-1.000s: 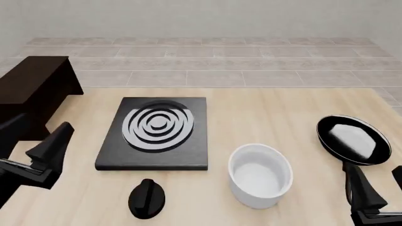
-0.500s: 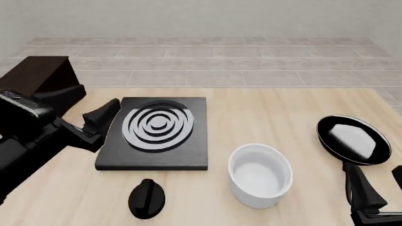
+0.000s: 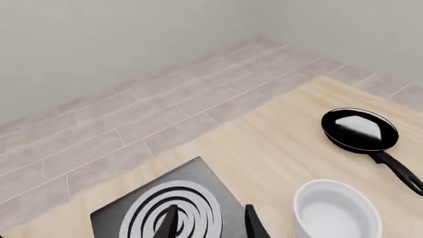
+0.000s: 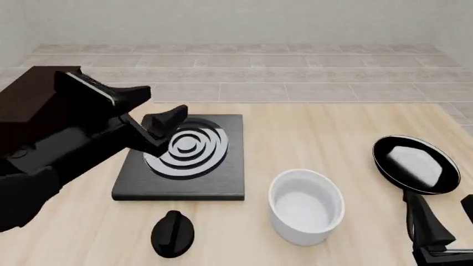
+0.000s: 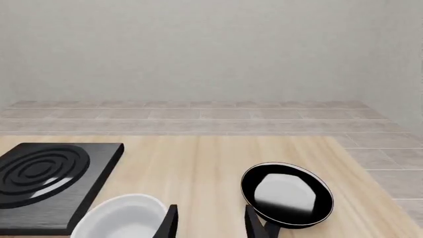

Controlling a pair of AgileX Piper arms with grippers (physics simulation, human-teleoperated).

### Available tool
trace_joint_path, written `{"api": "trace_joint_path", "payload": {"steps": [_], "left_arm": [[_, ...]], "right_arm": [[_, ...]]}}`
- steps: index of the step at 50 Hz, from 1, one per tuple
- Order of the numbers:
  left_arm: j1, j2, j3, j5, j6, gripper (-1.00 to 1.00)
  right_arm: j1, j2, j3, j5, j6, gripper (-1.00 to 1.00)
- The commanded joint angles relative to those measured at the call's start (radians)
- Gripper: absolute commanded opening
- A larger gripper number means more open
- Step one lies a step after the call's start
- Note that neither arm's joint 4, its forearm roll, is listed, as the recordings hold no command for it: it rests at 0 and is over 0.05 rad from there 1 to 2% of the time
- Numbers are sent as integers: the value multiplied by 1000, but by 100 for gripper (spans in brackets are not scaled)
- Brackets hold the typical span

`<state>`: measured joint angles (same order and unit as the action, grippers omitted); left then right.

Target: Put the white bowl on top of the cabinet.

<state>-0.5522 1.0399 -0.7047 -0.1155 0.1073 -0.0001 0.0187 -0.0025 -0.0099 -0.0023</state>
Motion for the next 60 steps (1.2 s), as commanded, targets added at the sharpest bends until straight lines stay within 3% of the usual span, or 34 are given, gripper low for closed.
{"api": "trace_joint_path", "payload": {"steps": [1,3,4,5,7,8,13,14,16,17,19,20,26,36,60], "left_arm": [[-40,113,-101,44,31,100],[-42,119,-121,58,10,100],[-22,146,-136,70,39,100],[-22,155,-149,82,-4,100],[-13,167,-163,96,39,100],[-13,166,-173,102,-1,100],[-23,202,-214,131,8,100],[-37,214,-232,147,-28,100],[-42,223,-241,151,-6,100],[-52,236,-259,166,-36,100],[-61,234,-265,159,28,100],[-60,243,-281,172,-1,100],[-91,272,-330,213,13,100],[-148,356,-393,273,-152,100],[-194,483,-479,303,-188,100]], "right_arm": [[0,3,0,-3,0,100],[0,3,0,-3,0,100],[0,5,0,-6,0,100],[0,4,0,-4,0,100],[0,2,-1,-1,0,100],[0,6,0,-6,0,100],[0,11,1,-12,0,100],[0,9,0,-10,0,100],[0,14,1,-15,0,100],[0,12,1,-13,0,100],[0,11,1,-12,0,100],[0,11,1,-12,0,100],[0,5,0,-5,0,100],[0,5,0,-5,0,100],[0,5,0,-5,0,100]]}}
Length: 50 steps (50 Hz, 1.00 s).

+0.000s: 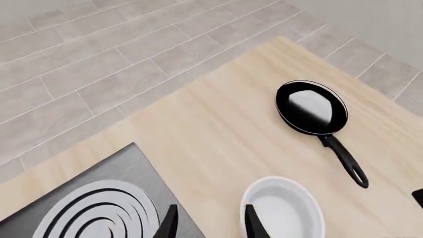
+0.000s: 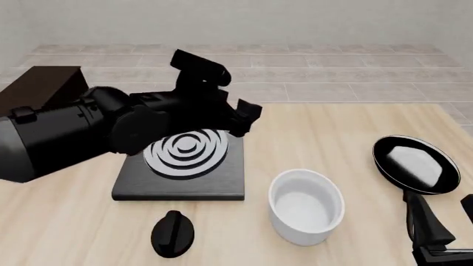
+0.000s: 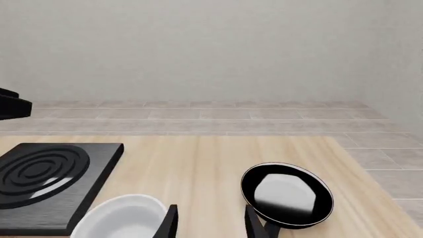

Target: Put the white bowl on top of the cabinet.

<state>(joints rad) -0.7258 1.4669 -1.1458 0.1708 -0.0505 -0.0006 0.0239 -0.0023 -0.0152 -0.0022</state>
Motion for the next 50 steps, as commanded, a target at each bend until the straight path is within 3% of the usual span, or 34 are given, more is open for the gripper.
{"api": "trace_joint_path", "payload": {"steps": [1,50], "left_arm": [[-23,62,-41,18,-19,100],[-79,239,-115,55,-10,100]], "right_arm": [[0,0,0,0,0,100],[0,0,0,0,0,100]]}}
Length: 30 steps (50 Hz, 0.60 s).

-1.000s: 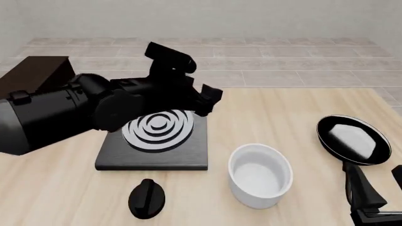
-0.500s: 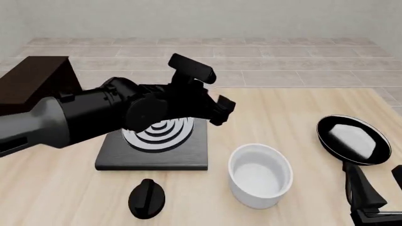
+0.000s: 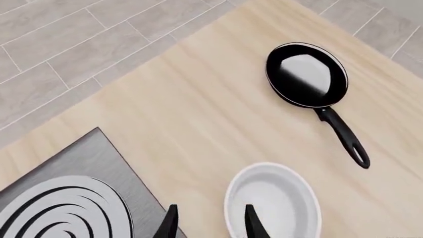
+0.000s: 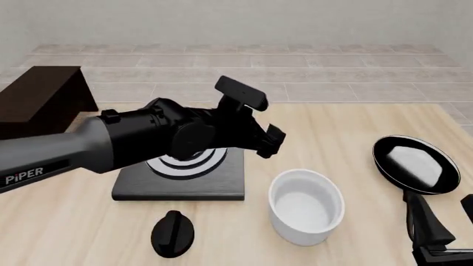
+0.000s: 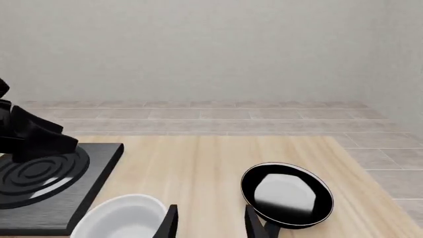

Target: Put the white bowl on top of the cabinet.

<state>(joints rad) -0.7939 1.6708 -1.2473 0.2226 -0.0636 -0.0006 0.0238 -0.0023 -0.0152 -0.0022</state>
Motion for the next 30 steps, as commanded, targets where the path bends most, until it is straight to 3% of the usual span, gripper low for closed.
{"api": "trace_joint_path", "payload": {"steps": [1,30], "left_arm": [[-13,37,-14,3,-7,100],[-26,181,-66,-29,-26,100]], "right_arm": [[0,0,0,0,0,100],[0,0,0,0,0,100]]}}
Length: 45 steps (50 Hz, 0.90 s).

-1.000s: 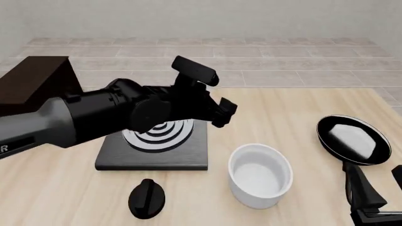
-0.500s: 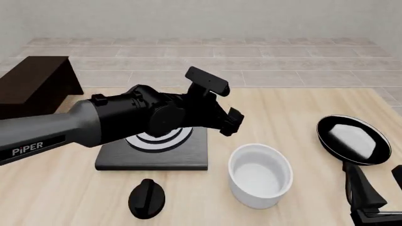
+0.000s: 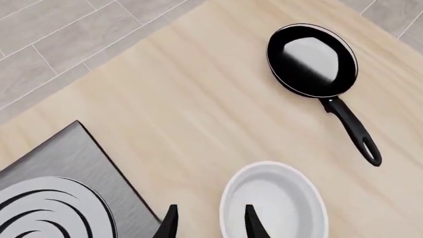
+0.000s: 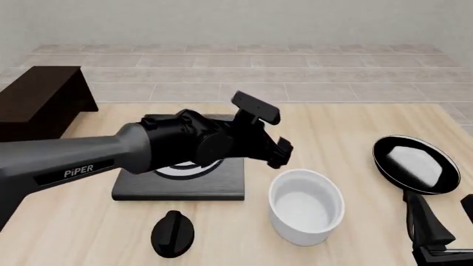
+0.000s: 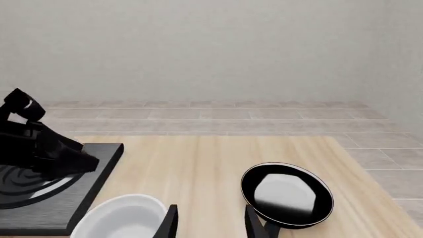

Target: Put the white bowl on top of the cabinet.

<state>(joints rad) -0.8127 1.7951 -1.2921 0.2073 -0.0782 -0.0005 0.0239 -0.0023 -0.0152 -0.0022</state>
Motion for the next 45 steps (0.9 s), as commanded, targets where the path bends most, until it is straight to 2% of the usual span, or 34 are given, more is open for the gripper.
{"api": "trace_joint_path", "payload": {"steps": [1,27,45], "left_arm": [[-6,62,-24,-15,-13,100],[-13,187,-106,-11,-21,100],[-8,240,-126,-16,-23,100]], "right_arm": [[0,0,0,0,0,100],[0,0,0,0,0,100],[0,0,0,0,0,100]]}}
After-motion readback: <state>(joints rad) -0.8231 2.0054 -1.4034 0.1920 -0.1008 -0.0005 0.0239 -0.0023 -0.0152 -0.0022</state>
